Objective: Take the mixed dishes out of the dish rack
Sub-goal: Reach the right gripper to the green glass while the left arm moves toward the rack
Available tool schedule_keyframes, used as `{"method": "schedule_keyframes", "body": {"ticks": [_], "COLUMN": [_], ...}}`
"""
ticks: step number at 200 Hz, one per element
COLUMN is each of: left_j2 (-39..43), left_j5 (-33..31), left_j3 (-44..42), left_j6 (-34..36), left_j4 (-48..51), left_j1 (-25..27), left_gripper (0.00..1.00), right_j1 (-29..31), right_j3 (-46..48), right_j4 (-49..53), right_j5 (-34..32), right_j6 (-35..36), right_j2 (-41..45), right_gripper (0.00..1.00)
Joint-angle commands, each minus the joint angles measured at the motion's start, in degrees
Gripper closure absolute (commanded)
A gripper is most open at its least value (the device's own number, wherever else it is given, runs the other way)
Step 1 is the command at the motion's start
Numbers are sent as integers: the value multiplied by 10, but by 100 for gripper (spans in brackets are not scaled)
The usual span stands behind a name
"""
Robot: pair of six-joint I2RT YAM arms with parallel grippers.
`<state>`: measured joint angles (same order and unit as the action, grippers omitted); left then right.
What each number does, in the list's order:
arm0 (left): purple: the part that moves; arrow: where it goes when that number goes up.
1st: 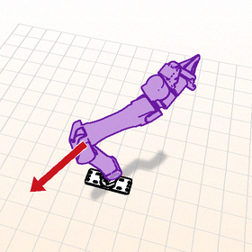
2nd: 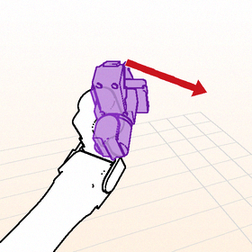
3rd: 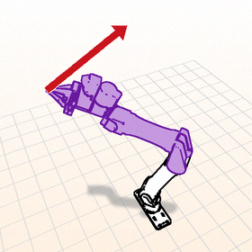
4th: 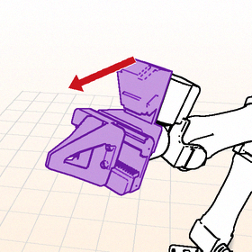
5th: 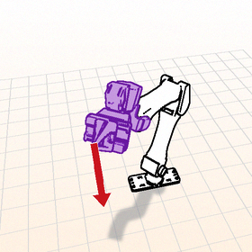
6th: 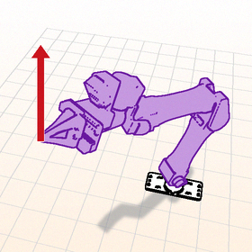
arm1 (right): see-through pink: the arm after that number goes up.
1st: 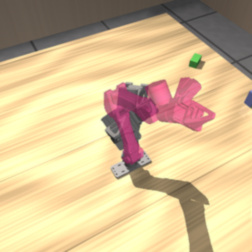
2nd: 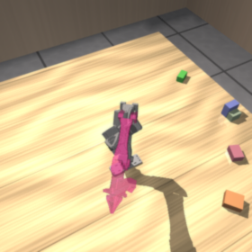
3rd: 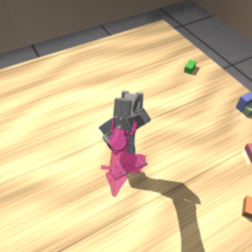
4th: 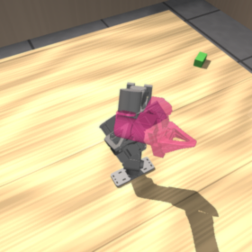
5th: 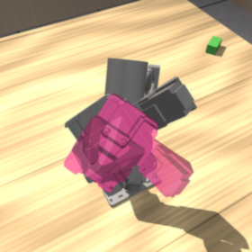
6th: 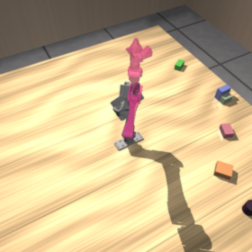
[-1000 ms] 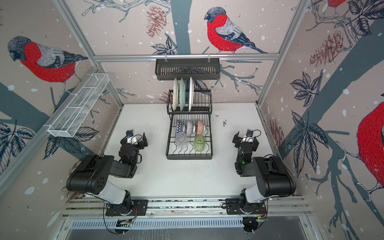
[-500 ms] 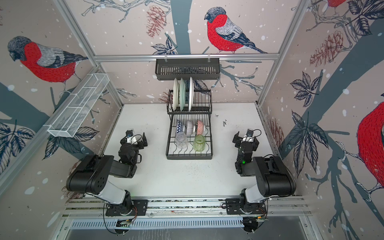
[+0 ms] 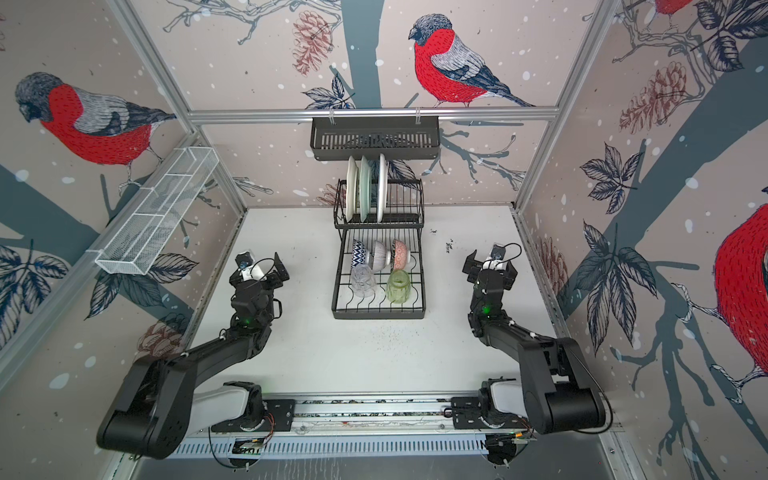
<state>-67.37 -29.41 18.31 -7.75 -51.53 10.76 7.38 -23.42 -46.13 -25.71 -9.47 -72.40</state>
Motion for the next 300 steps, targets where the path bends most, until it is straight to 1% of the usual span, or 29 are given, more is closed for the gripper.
{"method": "schedule_keyframes", "body": {"ticks": [1, 9, 33, 45, 66, 71, 80, 89, 96, 121, 141, 171, 184, 188, 198, 225, 253, 276, 300], "left_j2": [55, 77, 118, 121, 101, 94, 83, 73, 64, 43, 37, 42, 47, 49, 53, 65, 70, 70, 73], "left_j5": [-79, -83, -78, -49, 22, 41, 70, 87, 96, 116, 137, 164, 168, 169, 169, 168, 170, 174, 175], "left_j3": [26, 35, 59, 70, 85, 84, 82, 85, 91, 109, 113, 113, 111, 110, 109, 101, 99, 102, 98], "left_j6": [-78, -95, -163, -195, -233, -234, -235, -241, -241, -232, -231, -234, -233, -232, -231, -232, -231, -226, -225], "left_j4": [147, 183, 292, 335, 374, 372, 364, 364, 369, 378, 377, 374, 377, 377, 381, 382, 377, 379, 378], "left_j1": [33, 39, 41, 41, 42, 42, 42, 41, 42, 42, 42, 42, 42, 43, 43, 43, 43, 43, 43], "left_gripper": [2, 2, 2, 2, 2, 2, 2, 2, 2, 2, 2, 2, 2, 2, 2, 2, 2, 2, 2], "right_j1": [20, 37, 83, 114, 175, 186, 200, 214, 223, 251, 266, 295, 304, 309, 322, 353, 363, 363, 363], "right_j3": [-36, -39, -77, -105, -130, -133, -137, -143, -146, -150, -161, -187, -199, -205, -220, -249, -271, -285, -290], "right_j4": [172, 194, 306, 374, 457, 468, 479, 490, 497, 493, 479, 476, 480, 484, 491, 505, 509, 521, 515], "right_j5": [12, 11, 77, 99, 102, 109, 152, 198, 212, 232, 247, 234, 230, 226, 218, 169, 146, 115, 110], "right_j6": [-68, -73, -87, -100, -129, -136, -138, -141, -145, -166, -182, -202, -202, -201, -196, -203, -214, -241, -250], "right_j2": [46, 64, 95, 98, 106, 108, 111, 112, 112, 107, 84, 29, 9, -11, -31, -76, -122, -150, -168], "right_gripper": [0, 0, 0, 0, 0, 0, 0, 0, 0, 0, 0, 0, 0, 0, 0, 0, 0, 0, 0]}}
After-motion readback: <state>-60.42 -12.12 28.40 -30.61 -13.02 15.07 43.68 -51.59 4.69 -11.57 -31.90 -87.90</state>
